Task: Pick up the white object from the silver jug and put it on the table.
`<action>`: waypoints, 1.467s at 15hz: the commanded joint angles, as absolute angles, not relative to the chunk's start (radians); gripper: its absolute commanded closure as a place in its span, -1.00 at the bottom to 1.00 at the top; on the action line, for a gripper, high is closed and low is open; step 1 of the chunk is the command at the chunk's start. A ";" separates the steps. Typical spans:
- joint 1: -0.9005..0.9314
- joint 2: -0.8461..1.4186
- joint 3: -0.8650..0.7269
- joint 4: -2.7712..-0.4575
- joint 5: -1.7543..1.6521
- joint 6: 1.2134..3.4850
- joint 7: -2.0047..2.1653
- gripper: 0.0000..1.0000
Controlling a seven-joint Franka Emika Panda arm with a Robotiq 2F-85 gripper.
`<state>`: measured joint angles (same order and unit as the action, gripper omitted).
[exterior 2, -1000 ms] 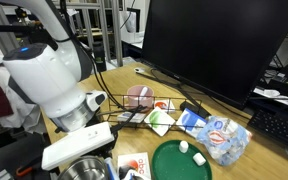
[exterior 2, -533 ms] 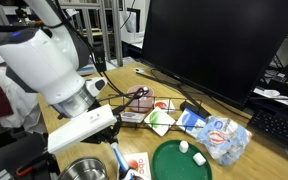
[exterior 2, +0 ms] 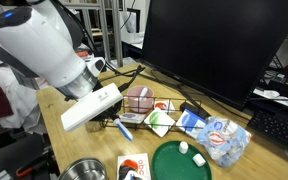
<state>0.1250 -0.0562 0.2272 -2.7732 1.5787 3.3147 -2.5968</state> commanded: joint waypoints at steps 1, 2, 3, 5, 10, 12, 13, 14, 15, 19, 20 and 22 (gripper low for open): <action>0.110 -0.094 0.204 -2.773 1.511 3.202 -2.605 0.96; 0.109 -0.096 0.196 -2.776 1.493 3.175 -2.605 0.96; 0.108 -0.110 0.187 -2.793 1.476 3.146 -2.605 0.96; 0.105 -0.068 0.170 -2.775 1.442 3.110 -2.605 0.96; 0.100 0.007 0.133 -2.778 1.322 3.064 -2.604 0.96; 0.100 0.051 0.121 -2.780 1.277 3.066 -2.604 0.96; 0.100 0.069 0.115 -2.780 1.260 3.066 -2.604 0.96; 0.100 0.085 0.109 -2.779 1.247 3.067 -2.604 0.96; 0.102 0.098 0.103 -2.778 1.235 3.067 -2.604 0.96; 0.107 0.080 0.103 -2.778 1.223 3.079 -2.604 0.94; 0.109 0.070 0.103 -2.777 1.225 3.086 -2.604 0.87; 0.108 0.029 0.106 -2.800 1.226 3.086 -2.602 0.85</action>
<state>0.1132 0.0899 0.1095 -2.7691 1.2432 3.0869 -2.5969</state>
